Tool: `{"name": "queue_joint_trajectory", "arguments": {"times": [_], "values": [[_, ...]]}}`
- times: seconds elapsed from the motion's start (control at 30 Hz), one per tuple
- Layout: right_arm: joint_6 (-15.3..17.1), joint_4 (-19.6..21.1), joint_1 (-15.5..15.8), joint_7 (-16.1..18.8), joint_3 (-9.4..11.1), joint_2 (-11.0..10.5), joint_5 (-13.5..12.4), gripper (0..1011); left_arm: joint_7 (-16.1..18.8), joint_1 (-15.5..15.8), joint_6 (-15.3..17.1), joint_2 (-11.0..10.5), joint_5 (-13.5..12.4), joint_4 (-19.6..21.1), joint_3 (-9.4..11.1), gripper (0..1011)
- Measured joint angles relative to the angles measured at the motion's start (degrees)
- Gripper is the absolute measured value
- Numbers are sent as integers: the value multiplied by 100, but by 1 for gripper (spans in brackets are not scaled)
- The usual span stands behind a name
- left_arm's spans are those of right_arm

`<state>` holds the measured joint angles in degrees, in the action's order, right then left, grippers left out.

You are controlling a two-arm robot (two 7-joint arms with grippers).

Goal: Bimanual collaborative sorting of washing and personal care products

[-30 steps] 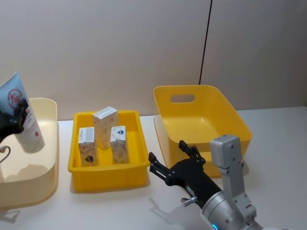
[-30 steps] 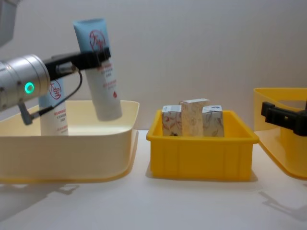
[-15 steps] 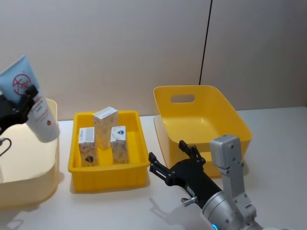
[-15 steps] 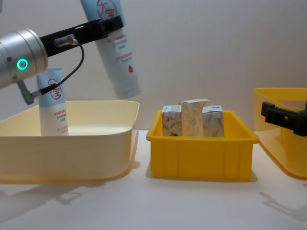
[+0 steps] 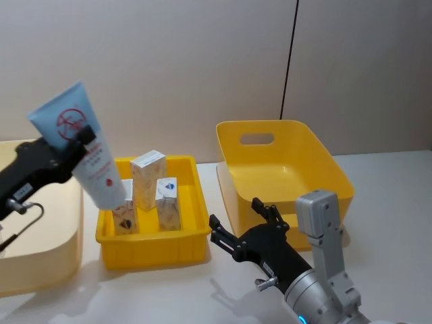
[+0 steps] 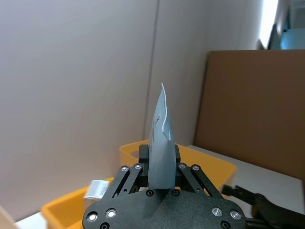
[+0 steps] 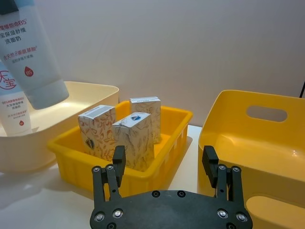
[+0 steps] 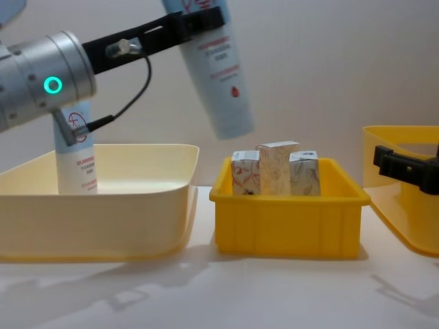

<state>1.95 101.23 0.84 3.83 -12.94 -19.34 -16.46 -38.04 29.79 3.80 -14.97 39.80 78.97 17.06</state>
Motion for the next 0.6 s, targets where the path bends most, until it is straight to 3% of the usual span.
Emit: {"name": "queue_joint_trajectory", "arguments": {"times": [0.3,0.6], "values": [[0,0,0,0,0,0,0,1001,-522,93,47,105,158,-106,331,248],[0,0,0,0,0,0,0,1001,-619,105,-72,180,126,-160,533,248]]}}
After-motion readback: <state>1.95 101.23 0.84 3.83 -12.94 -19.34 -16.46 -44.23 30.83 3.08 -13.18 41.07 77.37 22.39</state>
